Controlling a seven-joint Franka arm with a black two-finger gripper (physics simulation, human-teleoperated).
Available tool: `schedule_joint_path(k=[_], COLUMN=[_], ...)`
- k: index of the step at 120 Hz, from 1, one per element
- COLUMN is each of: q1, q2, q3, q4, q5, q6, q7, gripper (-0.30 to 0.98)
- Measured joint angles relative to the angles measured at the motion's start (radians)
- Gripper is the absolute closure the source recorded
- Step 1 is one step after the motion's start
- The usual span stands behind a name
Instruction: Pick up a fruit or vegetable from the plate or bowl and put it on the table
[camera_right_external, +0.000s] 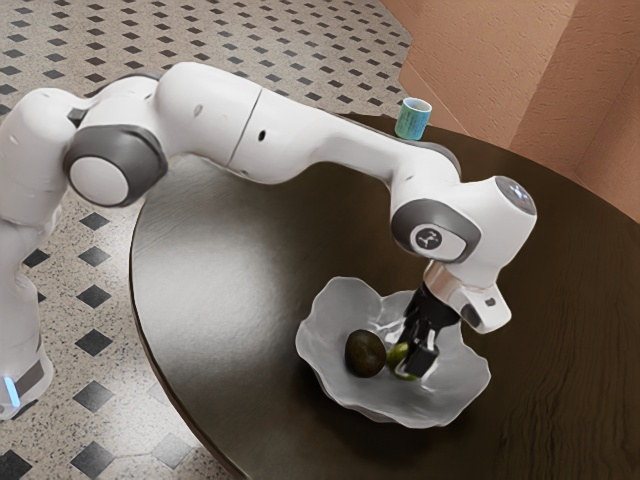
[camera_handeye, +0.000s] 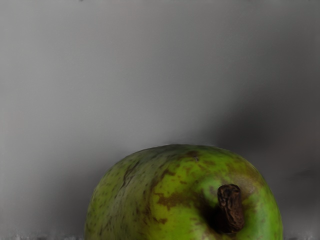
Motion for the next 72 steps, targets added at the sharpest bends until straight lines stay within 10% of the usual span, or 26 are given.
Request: schedule_joint_path(k=[41,72], q1=[0.000,0.017], q2=[-0.070,-0.080], q3=[0.009,0.183], q4=[0.030,0.129], q5=[0.009,0.007], q6=[0.001,-0.003], q7=[0.001,0.029], gripper=[0.47,0.47])
